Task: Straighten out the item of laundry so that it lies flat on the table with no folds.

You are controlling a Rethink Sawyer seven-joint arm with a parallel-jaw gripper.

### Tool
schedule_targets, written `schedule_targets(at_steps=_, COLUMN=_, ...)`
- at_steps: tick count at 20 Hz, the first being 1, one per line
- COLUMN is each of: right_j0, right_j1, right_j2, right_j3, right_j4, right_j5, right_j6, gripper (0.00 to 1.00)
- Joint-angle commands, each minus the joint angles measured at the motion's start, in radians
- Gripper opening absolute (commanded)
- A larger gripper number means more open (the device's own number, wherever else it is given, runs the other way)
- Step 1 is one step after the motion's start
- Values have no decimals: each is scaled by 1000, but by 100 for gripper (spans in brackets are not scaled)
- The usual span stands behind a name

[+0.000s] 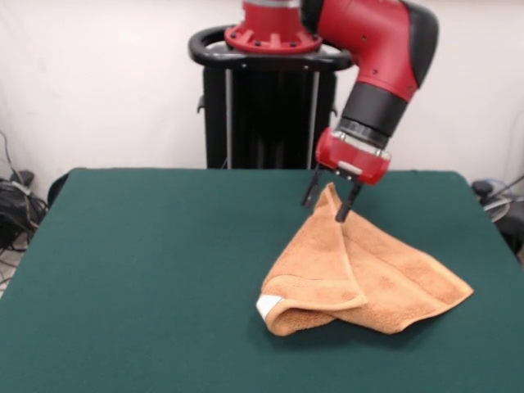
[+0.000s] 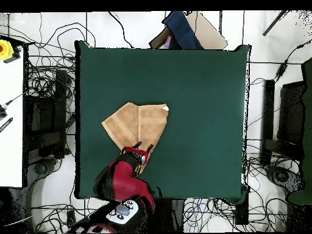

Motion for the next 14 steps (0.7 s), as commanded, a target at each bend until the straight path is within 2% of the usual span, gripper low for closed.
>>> schedule_targets(at_steps=1, right_j0=-83, right_j1=-7, right_j2=169, right_j3=-199, right_j4=2, right_j5=198, right_j6=129, gripper=100)
schedule_targets(at_steps=6, right_j0=-38, right_j1=48, right_j2=121, right_j3=-303, right_j4=64, right_j5=231, right_j6=121, gripper=100)
schedule_targets(at_steps=14, right_j0=-42, right_j1=91, right_j2=151, right_j3=-410, right_j4=56, right_j5=269, right_j6=140, gripper=100)
